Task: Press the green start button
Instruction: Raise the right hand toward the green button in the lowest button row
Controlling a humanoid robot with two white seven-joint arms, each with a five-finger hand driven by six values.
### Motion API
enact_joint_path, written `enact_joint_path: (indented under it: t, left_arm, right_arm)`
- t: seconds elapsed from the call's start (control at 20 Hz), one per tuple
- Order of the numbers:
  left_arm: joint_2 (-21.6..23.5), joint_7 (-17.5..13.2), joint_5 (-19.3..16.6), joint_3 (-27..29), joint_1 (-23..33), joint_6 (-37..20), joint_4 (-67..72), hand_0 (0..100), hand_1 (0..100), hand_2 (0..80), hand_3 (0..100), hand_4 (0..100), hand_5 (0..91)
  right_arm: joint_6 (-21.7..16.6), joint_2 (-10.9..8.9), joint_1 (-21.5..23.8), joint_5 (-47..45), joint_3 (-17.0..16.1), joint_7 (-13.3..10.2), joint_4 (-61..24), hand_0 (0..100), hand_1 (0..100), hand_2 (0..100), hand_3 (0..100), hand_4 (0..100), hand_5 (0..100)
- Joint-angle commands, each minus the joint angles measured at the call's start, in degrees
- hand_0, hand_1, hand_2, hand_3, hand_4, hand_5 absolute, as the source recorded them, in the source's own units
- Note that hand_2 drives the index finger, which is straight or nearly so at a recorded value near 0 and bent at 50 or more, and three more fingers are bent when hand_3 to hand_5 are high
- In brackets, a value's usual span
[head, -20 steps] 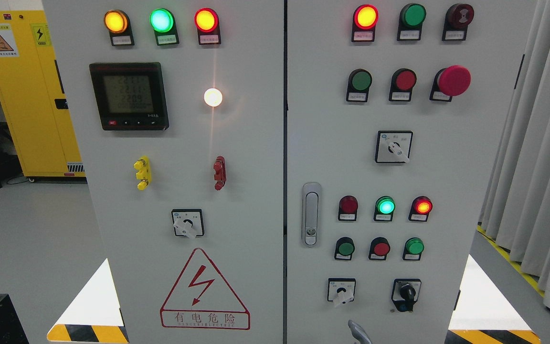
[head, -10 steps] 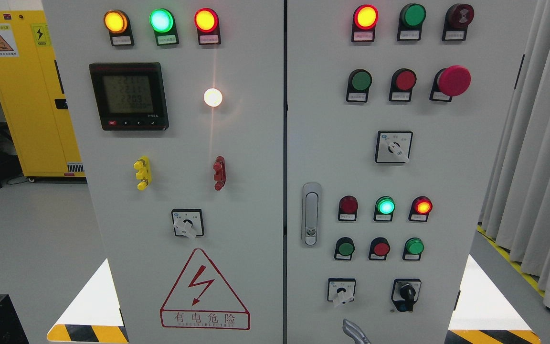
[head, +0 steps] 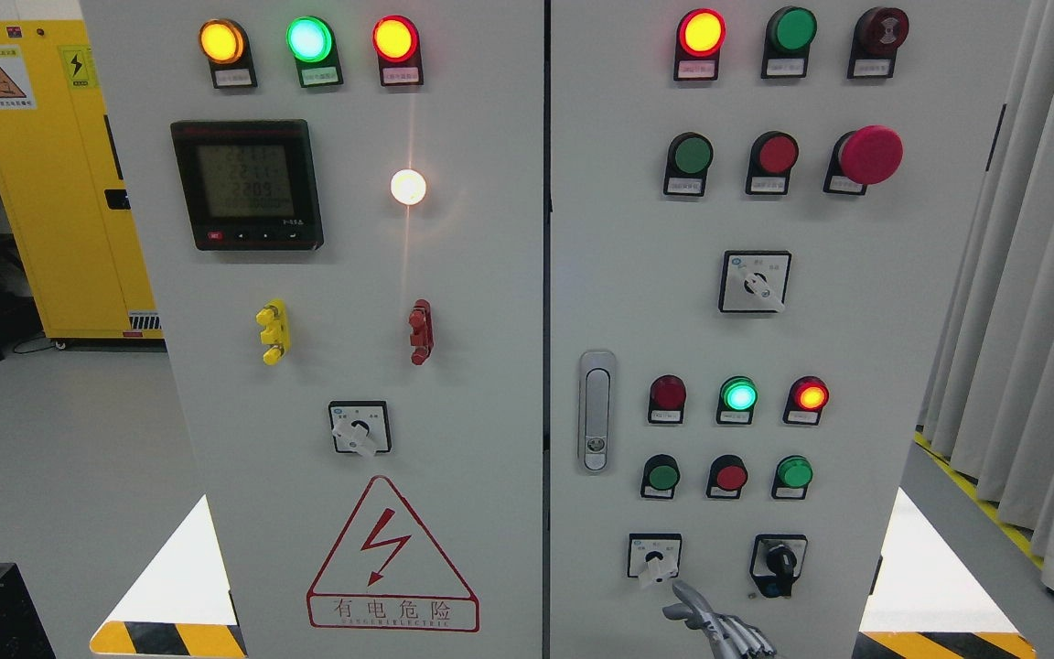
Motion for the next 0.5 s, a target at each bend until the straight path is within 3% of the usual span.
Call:
enact_joint_path:
  t: [0.0,0.1,0.45]
  left_arm:
    - [0.1,-0.1,0.0,-0.1,0.0,0.0,0.0,12,56,0.0,0,0,0.0]
    - [0.1,-0.1,0.0,0.0,0.0,0.0,0.0,12,56,0.0,0,0,0.0]
    - [0.0,-0.1,0.0,0.0,0.0,0.0,0.0,12,56,0.0,0,0,0.0]
  right_arm:
    - [1.7,0.71,-3.0,8.5,-3.7,-0.7,-1.5,51,87,0,73,78,87]
    - [2.3,0.71,-4.1,9.7,-3.6,-0.7,-1.5,51,88,0,77,81,93]
    - [4.3,0.62,-7.1,12.4,-1.8,-0.5,-1.3,58,90,0,79,80,96]
